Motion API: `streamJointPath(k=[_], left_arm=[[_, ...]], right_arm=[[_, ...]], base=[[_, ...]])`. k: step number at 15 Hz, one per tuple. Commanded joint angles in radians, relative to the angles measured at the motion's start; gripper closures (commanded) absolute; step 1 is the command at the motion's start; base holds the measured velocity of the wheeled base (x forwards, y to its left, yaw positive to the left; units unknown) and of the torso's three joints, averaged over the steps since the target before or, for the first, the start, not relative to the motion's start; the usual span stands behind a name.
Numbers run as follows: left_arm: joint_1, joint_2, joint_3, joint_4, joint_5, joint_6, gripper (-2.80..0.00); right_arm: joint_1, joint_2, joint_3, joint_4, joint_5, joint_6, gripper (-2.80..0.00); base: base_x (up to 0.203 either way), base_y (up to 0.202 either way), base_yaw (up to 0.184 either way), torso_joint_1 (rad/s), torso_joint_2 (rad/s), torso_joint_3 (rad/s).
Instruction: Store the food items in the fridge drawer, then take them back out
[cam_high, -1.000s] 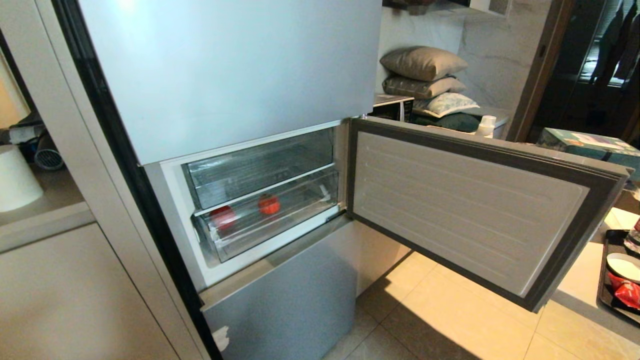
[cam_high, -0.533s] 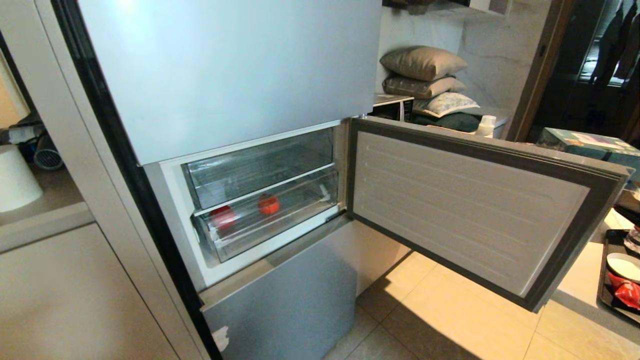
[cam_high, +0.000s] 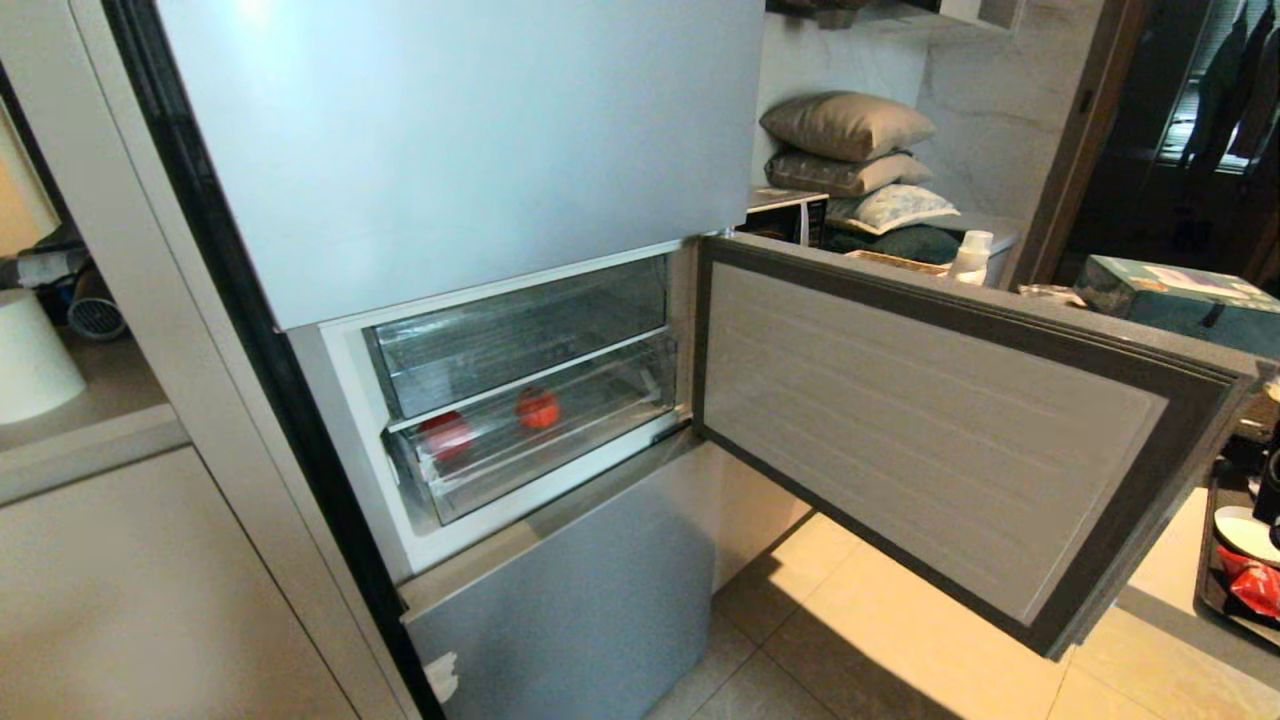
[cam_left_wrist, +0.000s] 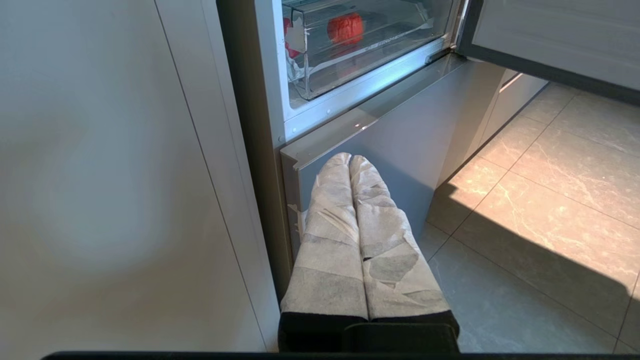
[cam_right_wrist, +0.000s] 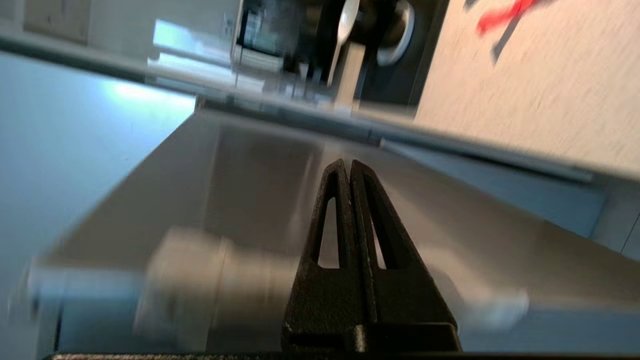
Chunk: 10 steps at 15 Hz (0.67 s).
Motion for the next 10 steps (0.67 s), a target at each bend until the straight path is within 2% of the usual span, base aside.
streamJointPath(k=[1, 4, 6, 8, 10], left_arm=[[0.0, 0.0, 0.0, 0.0, 0.0, 0.0, 0.0], [0.0, 0.0, 0.0, 0.0, 0.0, 0.0, 0.0], [0.0, 0.0, 0.0, 0.0, 0.0, 0.0, 0.0], [0.0, 0.0, 0.0, 0.0, 0.0, 0.0, 0.0], [0.0, 0.0, 0.0, 0.0, 0.0, 0.0, 0.0]], right_arm=[[0.004, -0.123, 0.077, 0.001, 0.019, 0.004, 0.0], [0.002, -0.36, 0.202, 0.004, 0.044, 0.007, 0.0], [-0.005, -0.512, 0.244, 0.004, 0.02, 0.021, 0.0], [-0.013, -0.557, 0.233, 0.005, -0.144, 0.013, 0.0], [-0.004, -0.477, 0.186, 0.018, -0.241, -0.085, 0.0]], base=[[0.0, 0.0, 0.0, 0.0, 0.0, 0.0], [0.0, 0.0, 0.0, 0.0, 0.0, 0.0], [0.0, 0.0, 0.0, 0.0, 0.0, 0.0], [0.0, 0.0, 0.0, 0.0, 0.0, 0.0], [0.0, 0.0, 0.0, 0.0, 0.0, 0.0]])
